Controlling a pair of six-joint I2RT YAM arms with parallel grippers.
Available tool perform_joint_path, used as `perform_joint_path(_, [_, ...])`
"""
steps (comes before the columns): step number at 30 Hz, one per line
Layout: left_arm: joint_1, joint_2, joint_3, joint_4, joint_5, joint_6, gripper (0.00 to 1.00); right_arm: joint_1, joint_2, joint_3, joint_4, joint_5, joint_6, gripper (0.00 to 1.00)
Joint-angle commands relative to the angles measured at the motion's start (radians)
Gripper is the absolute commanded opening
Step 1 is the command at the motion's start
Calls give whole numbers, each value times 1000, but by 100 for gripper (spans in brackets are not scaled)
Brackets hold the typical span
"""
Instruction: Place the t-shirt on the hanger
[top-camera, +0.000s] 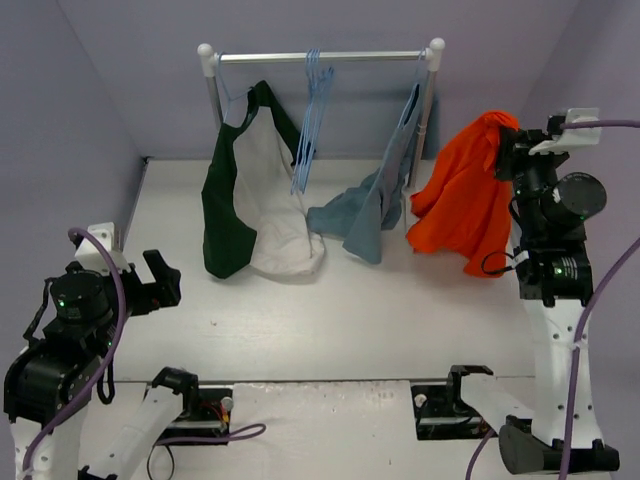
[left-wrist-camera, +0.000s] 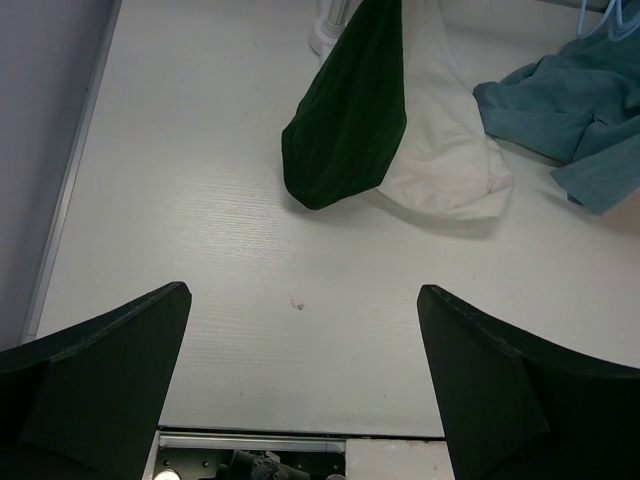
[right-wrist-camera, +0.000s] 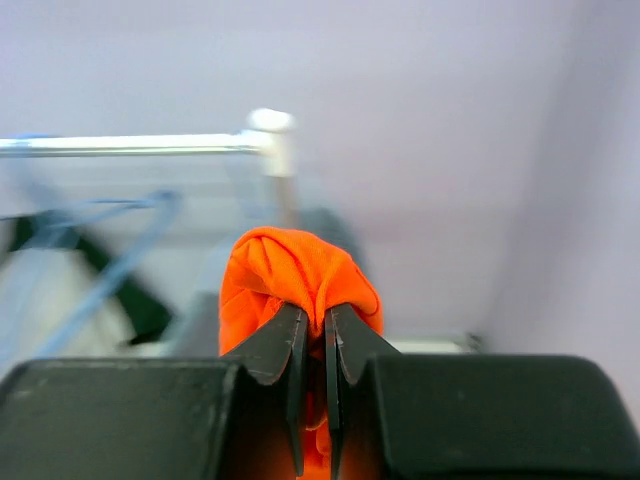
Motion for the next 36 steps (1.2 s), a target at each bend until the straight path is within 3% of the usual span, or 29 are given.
perform_joint_path(1, [-18, 42, 48, 39, 12, 3, 93, 84, -60, 9, -64, -220, 55, 0])
perform_joint_path(5, [-36, 51, 71, 39, 33, -3, 93, 143, -40, 79, -70, -589, 186, 0])
perform_joint_path(7, [-36, 48, 73, 40, 55, -6, 93, 207, 6, 106, -68, -649, 235, 0])
perform_joint_path(13, [-42, 38, 72, 39, 82, -5, 93, 503, 138, 227, -57, -532, 207, 0])
perform_joint_path(19, [-46, 54, 118, 38, 88, 4, 93, 782, 411, 562, -51, -458, 147, 0])
perform_joint_path(22, [-48, 58, 138, 38, 106, 11, 93, 841, 475, 716, -46, -454, 137, 0])
perform_joint_path(24, [-48, 56, 138, 38, 118, 18, 93, 853, 474, 730, -44, -454, 126, 0])
perform_joint_path(28, [-48, 44, 114, 38, 125, 29, 93, 855, 373, 584, -44, -449, 49, 0])
perform_joint_path(29, [-48, 37, 99, 38, 127, 29, 93, 855, 313, 407, -46, -441, 17, 0])
perform_joint_path(31, [-48, 28, 78, 38, 127, 25, 93, 855, 239, 316, -47, -424, 10, 0])
perform_joint_path(34, [-48, 9, 30, 37, 132, 9, 93, 853, 76, -50, -52, -385, -54, 1])
perform_joint_path(36, [-48, -1, -16, 41, 164, -13, 93, 854, -8, -248, -65, -397, -36, 12])
